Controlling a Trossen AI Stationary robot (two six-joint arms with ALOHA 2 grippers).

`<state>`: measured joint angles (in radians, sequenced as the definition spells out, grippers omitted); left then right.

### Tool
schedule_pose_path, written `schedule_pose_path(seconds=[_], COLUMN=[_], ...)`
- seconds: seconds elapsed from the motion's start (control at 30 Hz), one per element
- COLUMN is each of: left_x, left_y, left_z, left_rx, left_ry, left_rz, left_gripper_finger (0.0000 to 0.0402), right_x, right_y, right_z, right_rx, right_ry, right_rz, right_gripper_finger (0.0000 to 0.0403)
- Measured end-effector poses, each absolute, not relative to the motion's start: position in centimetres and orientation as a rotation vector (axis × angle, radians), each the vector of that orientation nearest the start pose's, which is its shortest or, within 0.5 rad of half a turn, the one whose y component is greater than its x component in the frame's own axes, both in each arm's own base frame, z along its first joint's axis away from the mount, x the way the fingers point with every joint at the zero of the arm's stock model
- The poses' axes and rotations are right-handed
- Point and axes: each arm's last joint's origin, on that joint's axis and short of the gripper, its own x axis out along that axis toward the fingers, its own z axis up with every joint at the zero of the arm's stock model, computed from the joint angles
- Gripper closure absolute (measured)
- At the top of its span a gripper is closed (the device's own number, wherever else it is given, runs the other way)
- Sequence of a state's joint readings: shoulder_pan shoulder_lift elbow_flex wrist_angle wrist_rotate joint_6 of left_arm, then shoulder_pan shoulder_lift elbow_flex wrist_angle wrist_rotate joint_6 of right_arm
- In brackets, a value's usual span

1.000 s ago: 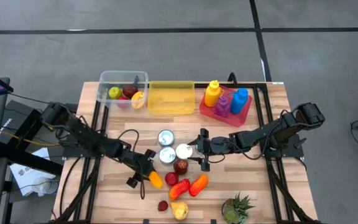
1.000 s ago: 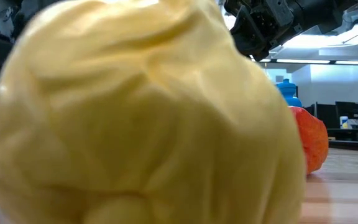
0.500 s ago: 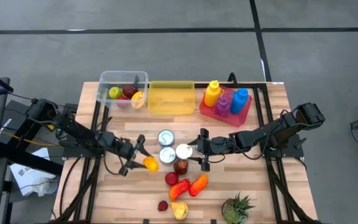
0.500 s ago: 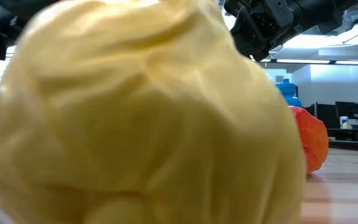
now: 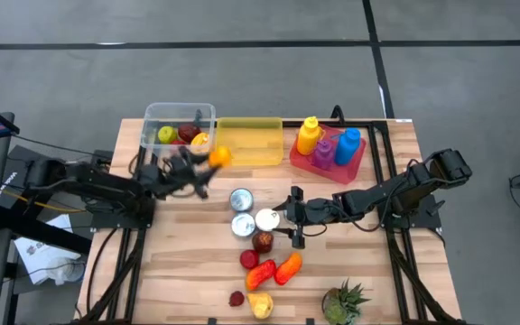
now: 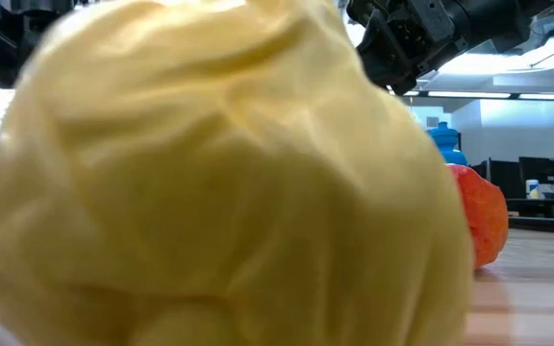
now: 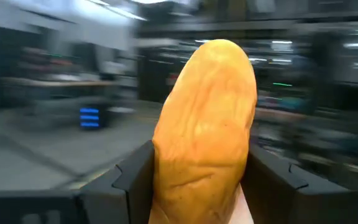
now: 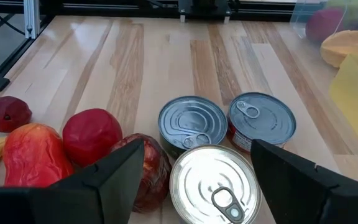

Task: Pick & Place Food Item
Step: Put the yellow mango into the transparent bin

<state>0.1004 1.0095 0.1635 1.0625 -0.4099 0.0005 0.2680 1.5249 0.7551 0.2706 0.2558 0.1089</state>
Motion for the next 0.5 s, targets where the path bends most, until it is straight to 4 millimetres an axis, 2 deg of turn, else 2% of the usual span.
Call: schedule_pose_path(seconds=[0.17, 0.3, 0.5], left_x=[16.6, 16.8, 16.2], left_y=[5.5, 7.7, 11.1], left_z=[21.3, 22.1, 23.8], left_rx=[0.062, 0.139, 0.162], left_ry=[-0.171, 0.025, 0.288], left_rz=[0.789, 0.956, 1.112], left_gripper_finger=[0.0215, 0.0215, 0.0214], right_x=[30.1, 30.1, 30.1], right_y=[7.5, 7.5, 7.5], right_z=[19.4, 19.4, 19.4], right_rx=[-0.023, -0.024, -0.025], right_ry=[0.483, 0.483, 0.483], right_rz=[-0.014, -0.014, -0.012], right_gripper_finger=[0.0117, 0.0117, 0.0117])
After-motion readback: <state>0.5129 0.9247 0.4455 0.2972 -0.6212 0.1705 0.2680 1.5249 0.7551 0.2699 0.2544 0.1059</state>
